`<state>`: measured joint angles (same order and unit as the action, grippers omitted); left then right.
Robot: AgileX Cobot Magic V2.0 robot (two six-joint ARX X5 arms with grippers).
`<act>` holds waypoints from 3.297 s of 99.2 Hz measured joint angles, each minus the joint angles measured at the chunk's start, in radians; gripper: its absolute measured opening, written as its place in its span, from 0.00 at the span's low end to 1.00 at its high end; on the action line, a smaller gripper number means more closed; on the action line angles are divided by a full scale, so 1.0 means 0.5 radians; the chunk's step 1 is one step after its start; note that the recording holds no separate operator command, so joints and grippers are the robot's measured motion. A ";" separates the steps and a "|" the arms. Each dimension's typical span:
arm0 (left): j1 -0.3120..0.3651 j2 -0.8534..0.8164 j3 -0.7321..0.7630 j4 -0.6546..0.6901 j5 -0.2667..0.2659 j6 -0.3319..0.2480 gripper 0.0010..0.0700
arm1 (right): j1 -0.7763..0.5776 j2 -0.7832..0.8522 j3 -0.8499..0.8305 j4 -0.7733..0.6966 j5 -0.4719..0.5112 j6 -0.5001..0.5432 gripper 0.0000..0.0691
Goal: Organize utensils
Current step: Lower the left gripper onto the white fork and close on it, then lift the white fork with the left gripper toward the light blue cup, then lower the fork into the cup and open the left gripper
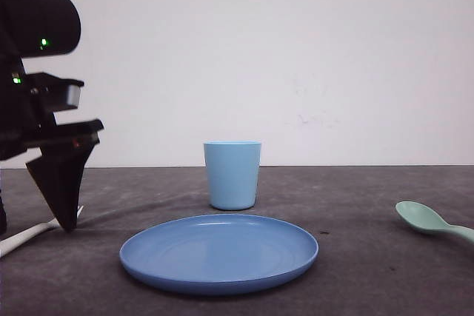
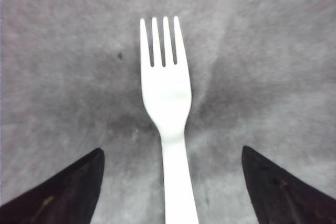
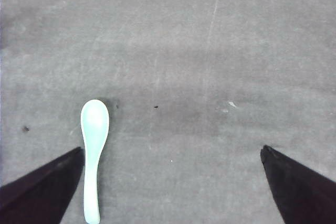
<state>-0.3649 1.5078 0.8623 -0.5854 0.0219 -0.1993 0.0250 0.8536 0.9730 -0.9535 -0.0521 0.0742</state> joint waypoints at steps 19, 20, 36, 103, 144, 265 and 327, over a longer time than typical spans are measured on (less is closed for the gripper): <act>-0.011 0.051 0.018 0.006 -0.029 -0.004 0.72 | 0.000 0.000 0.000 0.000 0.000 0.000 0.98; -0.011 0.052 0.018 0.006 -0.030 -0.004 0.72 | 0.000 0.000 0.000 0.000 0.000 0.000 0.98; -0.018 0.068 0.028 -0.003 -0.064 -0.008 0.57 | 0.000 0.000 0.000 -0.003 0.000 0.000 0.98; -0.026 0.066 0.031 0.018 -0.037 -0.008 0.04 | 0.000 0.000 0.000 -0.014 0.000 0.000 0.98; -0.040 -0.391 0.202 0.309 0.324 -0.010 0.04 | 0.000 0.000 0.000 -0.014 0.000 0.000 0.98; -0.296 0.587 0.226 2.694 0.538 0.313 0.05 | 0.000 0.000 0.000 -0.034 0.000 0.033 0.98; -0.327 0.771 0.226 2.568 0.538 0.349 0.05 | 0.000 0.000 0.000 -0.053 -0.001 0.040 0.98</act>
<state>-0.5282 1.8935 0.9752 0.6987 0.2909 -0.0250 0.0250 0.8536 0.9730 -0.9798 -0.0525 0.0940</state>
